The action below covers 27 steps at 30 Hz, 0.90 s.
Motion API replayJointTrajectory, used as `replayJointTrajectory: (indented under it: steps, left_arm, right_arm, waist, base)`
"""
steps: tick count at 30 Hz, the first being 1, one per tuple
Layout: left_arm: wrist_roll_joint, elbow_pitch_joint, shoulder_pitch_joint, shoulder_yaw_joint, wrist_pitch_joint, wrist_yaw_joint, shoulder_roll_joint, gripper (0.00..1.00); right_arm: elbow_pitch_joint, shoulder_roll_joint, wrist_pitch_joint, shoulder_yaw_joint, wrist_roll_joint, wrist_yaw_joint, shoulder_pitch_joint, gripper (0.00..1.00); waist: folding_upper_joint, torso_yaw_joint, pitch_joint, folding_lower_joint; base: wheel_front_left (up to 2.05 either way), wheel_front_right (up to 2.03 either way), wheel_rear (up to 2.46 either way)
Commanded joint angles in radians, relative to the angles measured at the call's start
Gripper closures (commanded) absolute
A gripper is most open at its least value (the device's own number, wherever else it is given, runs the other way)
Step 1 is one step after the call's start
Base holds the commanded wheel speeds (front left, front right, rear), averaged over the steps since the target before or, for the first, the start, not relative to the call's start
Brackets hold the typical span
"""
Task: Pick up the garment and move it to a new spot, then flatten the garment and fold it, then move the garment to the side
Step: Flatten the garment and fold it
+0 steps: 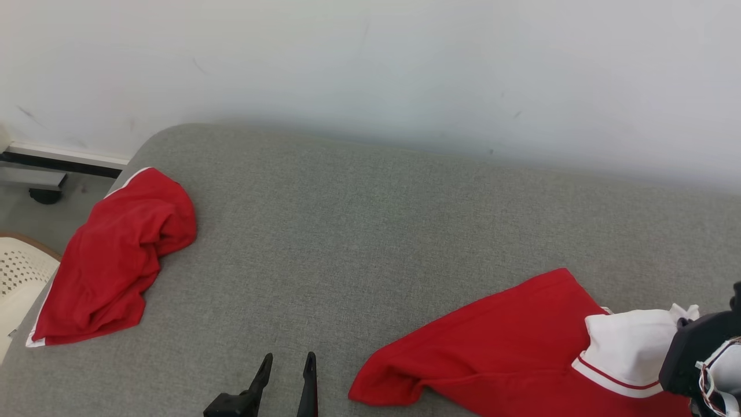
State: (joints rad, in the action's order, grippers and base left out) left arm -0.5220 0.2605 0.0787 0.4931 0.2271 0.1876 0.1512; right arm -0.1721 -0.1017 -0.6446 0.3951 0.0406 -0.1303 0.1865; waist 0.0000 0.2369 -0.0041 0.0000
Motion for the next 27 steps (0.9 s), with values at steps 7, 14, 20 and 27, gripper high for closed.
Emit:
replayJointTrajectory:
  steps: [7, 14, 20, 27]
  left_arm:
    - [-0.003, -0.005, -0.005, 0.002, -0.001, 0.004, 0.008, 0.00]
    - [-0.005, -0.013, -0.005, 0.004, 0.001, 0.006, 0.010, 0.00]
    - [0.005, -0.015, 0.017, 0.020, -0.004, 0.000, 0.005, 0.00]
    - [0.003, -0.013, 0.028, 0.022, -0.003, 0.004, 0.008, 0.00]
  right_arm:
    - [-0.042, 0.027, 0.017, 0.028, -0.025, -0.001, 0.010, 0.00]
    - [-0.078, 0.023, 0.012, 0.022, -0.026, -0.001, 0.045, 0.00]
    - [-0.171, 0.005, 0.003, 0.052, -0.016, -0.001, 0.127, 0.00]
    - [-0.285, -0.013, -0.038, 0.104, -0.014, -0.001, 0.187, 0.71]
  waist:
    - [0.0000, 0.017, -0.004, 0.0000]
    - [0.0000, 0.016, 0.013, 0.0000]
    - [0.0000, 0.035, 0.043, 0.0000]
    - [0.0000, 0.066, 0.072, 0.0000]
  base:
    - [0.00, 0.00, 0.00]
    - [0.00, 0.00, 0.00]
    - [0.00, 0.00, 0.00]
    - [0.00, 0.00, 0.00]
